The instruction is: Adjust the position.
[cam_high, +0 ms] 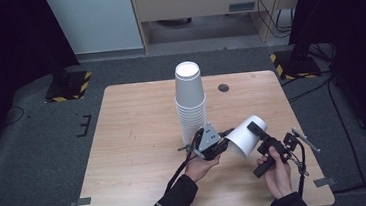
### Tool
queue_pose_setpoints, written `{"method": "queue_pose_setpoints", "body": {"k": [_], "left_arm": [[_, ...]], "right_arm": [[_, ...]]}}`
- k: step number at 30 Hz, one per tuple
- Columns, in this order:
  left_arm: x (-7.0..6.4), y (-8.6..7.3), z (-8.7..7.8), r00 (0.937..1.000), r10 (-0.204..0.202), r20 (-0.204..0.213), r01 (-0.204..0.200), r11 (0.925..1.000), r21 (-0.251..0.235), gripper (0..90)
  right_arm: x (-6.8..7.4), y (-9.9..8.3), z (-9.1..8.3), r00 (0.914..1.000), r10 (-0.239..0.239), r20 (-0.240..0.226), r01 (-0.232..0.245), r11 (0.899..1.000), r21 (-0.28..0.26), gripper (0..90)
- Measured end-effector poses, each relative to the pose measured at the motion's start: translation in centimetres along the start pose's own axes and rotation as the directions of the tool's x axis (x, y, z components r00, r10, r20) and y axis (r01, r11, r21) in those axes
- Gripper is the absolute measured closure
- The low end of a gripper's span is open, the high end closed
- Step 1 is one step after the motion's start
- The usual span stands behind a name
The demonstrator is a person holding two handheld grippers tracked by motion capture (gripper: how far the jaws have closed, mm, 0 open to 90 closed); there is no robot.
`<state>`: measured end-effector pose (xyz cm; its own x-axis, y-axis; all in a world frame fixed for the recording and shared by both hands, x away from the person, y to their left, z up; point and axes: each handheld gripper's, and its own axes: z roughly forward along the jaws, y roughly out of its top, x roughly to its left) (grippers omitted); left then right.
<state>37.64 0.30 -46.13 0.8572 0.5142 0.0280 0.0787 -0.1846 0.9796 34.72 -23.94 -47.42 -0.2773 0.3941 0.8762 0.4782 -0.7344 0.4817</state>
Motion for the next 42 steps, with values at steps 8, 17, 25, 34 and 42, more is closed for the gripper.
{"method": "queue_pose_setpoints", "body": {"k": [8,17,25,34,42], "left_arm": [[-0.1,0.2,-1.6,0.9998,0.003,0.02,-0.004,0.9992,0.039,86.2],[0.4,0.5,-3.7,0.9999,-0.01,-0.003,0.01,0.9983,0.057,86.2],[0.7,0.5,-5.1,0.9996,-0.025,-0.015,0.026,0.997,0.073,86.2],[1.3,0.5,-6.6,0.9988,-0.035,-0.035,0.038,0.995,0.092,86.2],[1.6,0.4,-8.1,0.9981,-0.043,-0.043,0.048,0.9927,0.111,86.2]], "right_arm": [[-0.9,1.2,-0.4,0.9989,-0.036,0.031,0.037,0.998,-0.043,15.8],[-1.6,2.0,-0.6,0.9914,-0.108,0.073,0.111,0.993,-0.037,16.6],[-1.5,2.4,-0.6,0.9393,-0.31,0.148,0.311,0.95,0.016,16.1],[-1.4,2.4,-0.4,0.8276,-0.52,0.211,0.511,0.854,0.102,12.4],[-1.6,2.3,-0.3,0.7491,-0.62,0.232,0.596,0.784,0.171,11.6]]}}
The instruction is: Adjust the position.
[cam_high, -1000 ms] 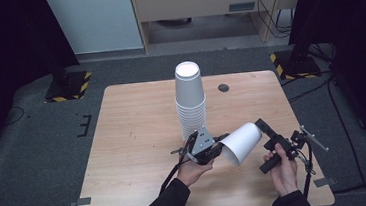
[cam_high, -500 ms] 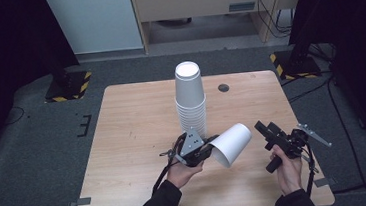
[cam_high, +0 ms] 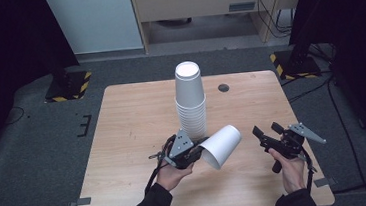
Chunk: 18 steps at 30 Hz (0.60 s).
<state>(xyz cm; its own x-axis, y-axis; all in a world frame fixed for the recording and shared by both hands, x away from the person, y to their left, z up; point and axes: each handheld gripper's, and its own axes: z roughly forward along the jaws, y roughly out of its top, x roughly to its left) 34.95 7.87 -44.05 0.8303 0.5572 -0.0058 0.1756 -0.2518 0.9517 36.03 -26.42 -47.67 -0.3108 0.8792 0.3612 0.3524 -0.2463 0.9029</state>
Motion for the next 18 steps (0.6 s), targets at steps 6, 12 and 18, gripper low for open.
{"method": "queue_pose_setpoints", "body": {"k": [6,12,18], "left_arm": [[0.3,-0.3,-1.1,0.9999,-0.015,-0.008,0.015,0.9998,0.013,86.2],[0.9,-0.6,-2.5,0.9994,-0.027,-0.024,0.027,0.9992,0.028,86.2],[1.6,-1.1,-3.7,0.9984,-0.036,-0.045,0.038,0.9981,0.049,86.2]], "right_arm": [[0.1,0.0,0.0,0.9967,-0.08,0.015,0.08,0.996,0.032,11.3],[0.3,-0.2,0.2,0.9895,-0.142,0.026,0.14,0.988,0.065,11.2],[0.2,-0.3,0.2,0.9878,-0.153,0.026,0.151,0.985,0.078,10.9]]}}
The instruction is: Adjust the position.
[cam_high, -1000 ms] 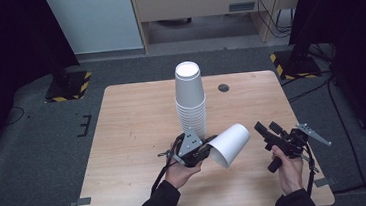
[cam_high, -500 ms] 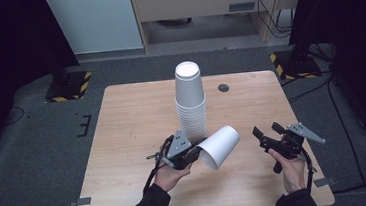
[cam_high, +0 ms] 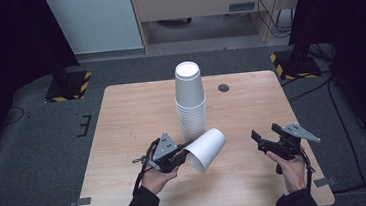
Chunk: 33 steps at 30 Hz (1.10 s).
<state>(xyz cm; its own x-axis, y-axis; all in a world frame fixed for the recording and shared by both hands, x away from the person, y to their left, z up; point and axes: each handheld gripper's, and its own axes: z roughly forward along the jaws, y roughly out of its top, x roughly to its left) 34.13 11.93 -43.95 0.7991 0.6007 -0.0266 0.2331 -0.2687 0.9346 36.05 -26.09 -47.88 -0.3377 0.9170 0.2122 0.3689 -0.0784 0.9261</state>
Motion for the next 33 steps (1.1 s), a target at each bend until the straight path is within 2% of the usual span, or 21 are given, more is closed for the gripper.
{"method": "queue_pose_setpoints", "body": {"k": [20,33], "left_arm": [[1.5,-1.0,-3.6,0.9989,-0.027,-0.038,0.028,0.9992,0.029,86.2],[2.8,-1.7,-6.4,0.9952,-0.047,-0.086,0.052,0.9965,0.065,86.2]], "right_arm": [[-0.4,-0.4,0.2,0.9997,-0.012,0.023,0.011,0.999,0.036,10.7],[-0.5,-0.5,0.3,0.9994,-0.024,0.025,0.023,0.998,0.055,10.7]]}}
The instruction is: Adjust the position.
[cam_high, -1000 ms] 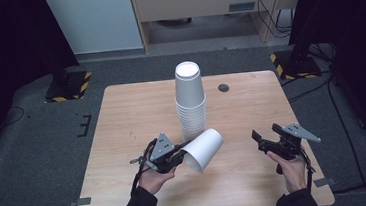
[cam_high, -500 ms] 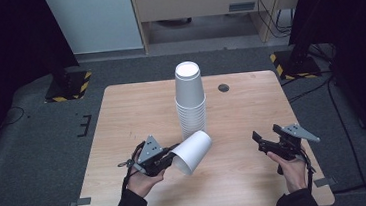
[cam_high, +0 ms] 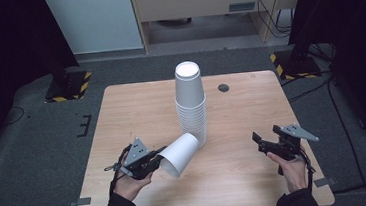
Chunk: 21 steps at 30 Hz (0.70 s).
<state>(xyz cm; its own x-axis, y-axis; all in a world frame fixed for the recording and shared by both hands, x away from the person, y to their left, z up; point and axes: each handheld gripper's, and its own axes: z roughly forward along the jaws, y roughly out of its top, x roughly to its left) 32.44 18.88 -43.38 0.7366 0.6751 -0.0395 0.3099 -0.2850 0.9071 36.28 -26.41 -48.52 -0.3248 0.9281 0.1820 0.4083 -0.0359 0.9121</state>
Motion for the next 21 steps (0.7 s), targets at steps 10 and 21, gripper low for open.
{"method": "queue_pose_setpoints", "body": {"k": [10,21], "left_arm": [[1.2,-0.9,-1.6,0.9985,-0.03,-0.045,0.031,0.9995,0.01,86.2],[2.6,-1.6,-3.1,0.9926,-0.065,-0.102,0.069,0.9969,0.037,86.2]], "right_arm": [[0.0,-0.1,0.0,1.0,-0.008,0.002,0.008,1.0,0.011,10.8],[-0.1,-0.2,0.1,0.9999,-0.014,0.005,0.014,1.0,0.019,10.8]]}}
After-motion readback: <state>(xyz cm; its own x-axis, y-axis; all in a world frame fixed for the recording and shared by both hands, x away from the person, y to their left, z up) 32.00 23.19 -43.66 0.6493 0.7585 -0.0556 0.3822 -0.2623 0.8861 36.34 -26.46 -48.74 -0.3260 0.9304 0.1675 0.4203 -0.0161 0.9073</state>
